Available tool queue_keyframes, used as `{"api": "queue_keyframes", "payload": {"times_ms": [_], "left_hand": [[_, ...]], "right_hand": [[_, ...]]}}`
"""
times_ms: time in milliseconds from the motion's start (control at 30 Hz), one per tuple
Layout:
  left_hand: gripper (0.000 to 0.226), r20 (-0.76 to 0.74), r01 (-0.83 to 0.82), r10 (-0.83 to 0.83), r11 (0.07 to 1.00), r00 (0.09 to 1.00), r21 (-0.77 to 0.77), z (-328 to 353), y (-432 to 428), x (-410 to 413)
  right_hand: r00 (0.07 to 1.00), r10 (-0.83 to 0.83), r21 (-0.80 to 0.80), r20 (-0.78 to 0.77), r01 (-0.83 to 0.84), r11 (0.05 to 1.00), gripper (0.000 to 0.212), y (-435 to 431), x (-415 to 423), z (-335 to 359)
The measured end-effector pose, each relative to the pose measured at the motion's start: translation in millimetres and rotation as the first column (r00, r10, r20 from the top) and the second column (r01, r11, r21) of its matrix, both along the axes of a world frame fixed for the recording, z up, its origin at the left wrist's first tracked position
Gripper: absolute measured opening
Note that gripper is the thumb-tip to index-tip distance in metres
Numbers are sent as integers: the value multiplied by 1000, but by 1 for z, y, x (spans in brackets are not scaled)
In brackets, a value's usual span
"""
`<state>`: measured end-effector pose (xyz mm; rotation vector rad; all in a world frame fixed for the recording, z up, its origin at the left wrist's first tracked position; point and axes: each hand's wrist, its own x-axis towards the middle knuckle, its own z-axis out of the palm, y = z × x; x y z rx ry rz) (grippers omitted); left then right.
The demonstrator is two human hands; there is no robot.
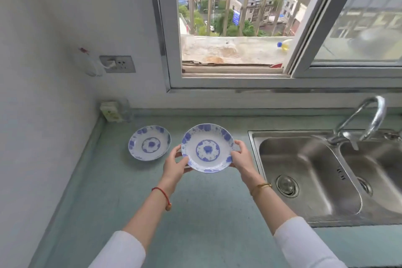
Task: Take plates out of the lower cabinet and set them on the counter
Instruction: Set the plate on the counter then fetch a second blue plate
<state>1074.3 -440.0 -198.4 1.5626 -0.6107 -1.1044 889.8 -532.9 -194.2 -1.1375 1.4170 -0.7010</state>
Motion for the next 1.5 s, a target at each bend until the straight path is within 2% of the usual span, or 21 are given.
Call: {"api": "queue_keyframes", "payload": {"times_ms": [267,367,633,1033,1133,1233,1333,1400,1500], "left_hand": [[49,-18,8,-7,997,1000,77,-59,-80,18],[48,25,-11,8,993,1000,118,-83,-96,18],[51,-4,-30,31,979,1000,200,-113,-123,19],[54,20,-13,9,972,1000,236,-115,-129,17],[65,31,-13,5,965,1000,261,-107,-123,20],[57,91,-72,49,963,995,259,-94,-111,30],[41,151,-98,66,972,986,214,-70,-86,36],[37,155,-103,78,982,985,159,-49,-63,39],[37,118,-146,137,987,984,72,-14,-23,39]], "right_hand": [[997,-31,49,-71,34,998,39,-70,18,-55],[992,-8,66,-129,16,998,39,-87,20,-77],[971,33,92,-235,-11,996,42,-113,20,-113],[962,25,91,-272,0,996,46,-119,19,-115],[959,-11,146,-285,55,988,53,-115,18,-104],[936,-94,72,-340,125,990,49,-100,20,-85],[965,-133,-29,-227,130,991,31,-71,26,-59],[994,-74,-2,-85,74,997,22,-50,34,-41],[994,50,68,93,-56,996,20,-24,48,-14]]}}
